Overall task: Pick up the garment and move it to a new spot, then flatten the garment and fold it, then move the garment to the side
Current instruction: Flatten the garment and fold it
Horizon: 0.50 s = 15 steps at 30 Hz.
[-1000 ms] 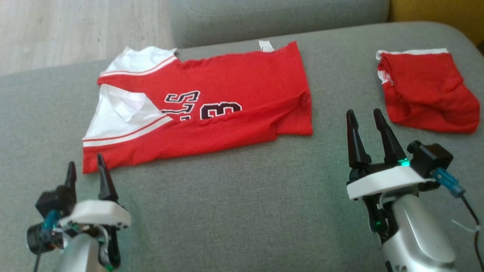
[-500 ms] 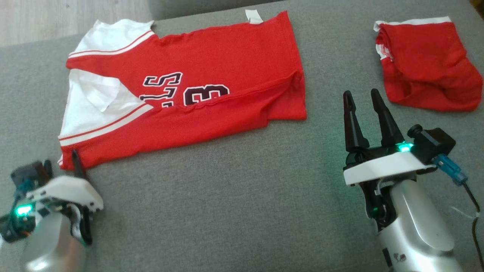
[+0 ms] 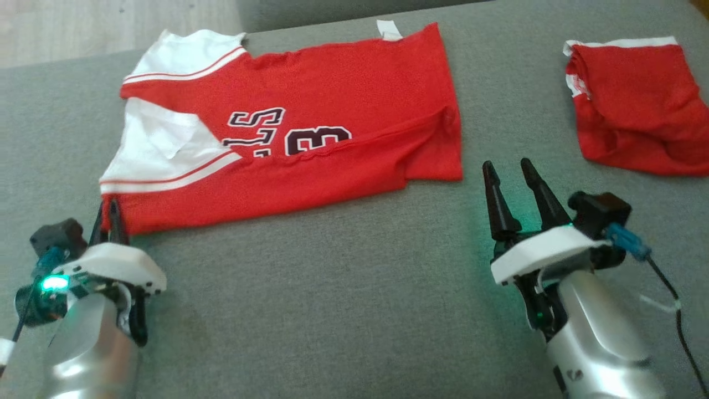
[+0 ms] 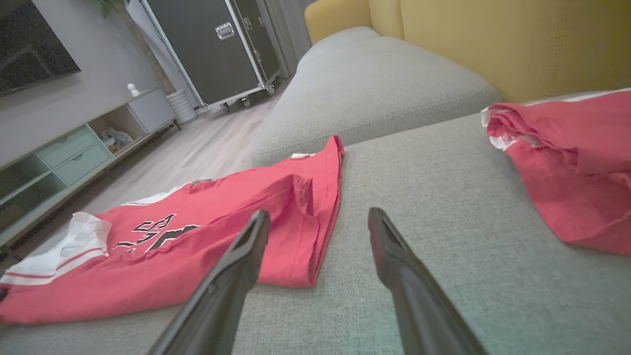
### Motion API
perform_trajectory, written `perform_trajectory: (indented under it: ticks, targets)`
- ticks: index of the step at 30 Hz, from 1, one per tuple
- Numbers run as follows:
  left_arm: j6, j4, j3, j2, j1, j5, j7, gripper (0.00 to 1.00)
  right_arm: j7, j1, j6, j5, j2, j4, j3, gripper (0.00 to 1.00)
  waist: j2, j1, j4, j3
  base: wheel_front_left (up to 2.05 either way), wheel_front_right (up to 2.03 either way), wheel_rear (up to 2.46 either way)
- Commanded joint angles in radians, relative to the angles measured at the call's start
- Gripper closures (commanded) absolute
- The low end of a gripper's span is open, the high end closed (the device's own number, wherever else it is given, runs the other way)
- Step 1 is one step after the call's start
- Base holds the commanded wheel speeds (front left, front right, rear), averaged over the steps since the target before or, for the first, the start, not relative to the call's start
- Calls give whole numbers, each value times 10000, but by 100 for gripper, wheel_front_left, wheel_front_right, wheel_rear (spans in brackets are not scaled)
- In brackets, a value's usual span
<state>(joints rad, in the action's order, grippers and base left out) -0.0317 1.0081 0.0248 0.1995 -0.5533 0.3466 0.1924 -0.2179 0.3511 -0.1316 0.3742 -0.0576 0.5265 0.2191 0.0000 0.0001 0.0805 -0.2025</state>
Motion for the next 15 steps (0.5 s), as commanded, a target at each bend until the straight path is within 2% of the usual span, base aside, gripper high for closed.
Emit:
perform_trajectory:
  ticks: [1, 7, 15]
  targets:
    - [-32, -367, -232, 296, -251, 28, 203, 100, 59, 487, 9, -68, 74, -189, 210, 0, 0, -1, -115, 84, 0, 0, 0]
    - [-335, -1770, -17, 86, -424, -183, 659, 100, 1072, 1345, 9, 533, 74, 1218, 164, 0, 0, -1, -523, 138, 0, 0, 0]
    - [-514, -4344, 268, -189, -93, -795, 690, 100, 2169, 3014, 9, 1038, 74, 3818, -30, 0, 0, -1, -1001, -29, 0, 0, 0]
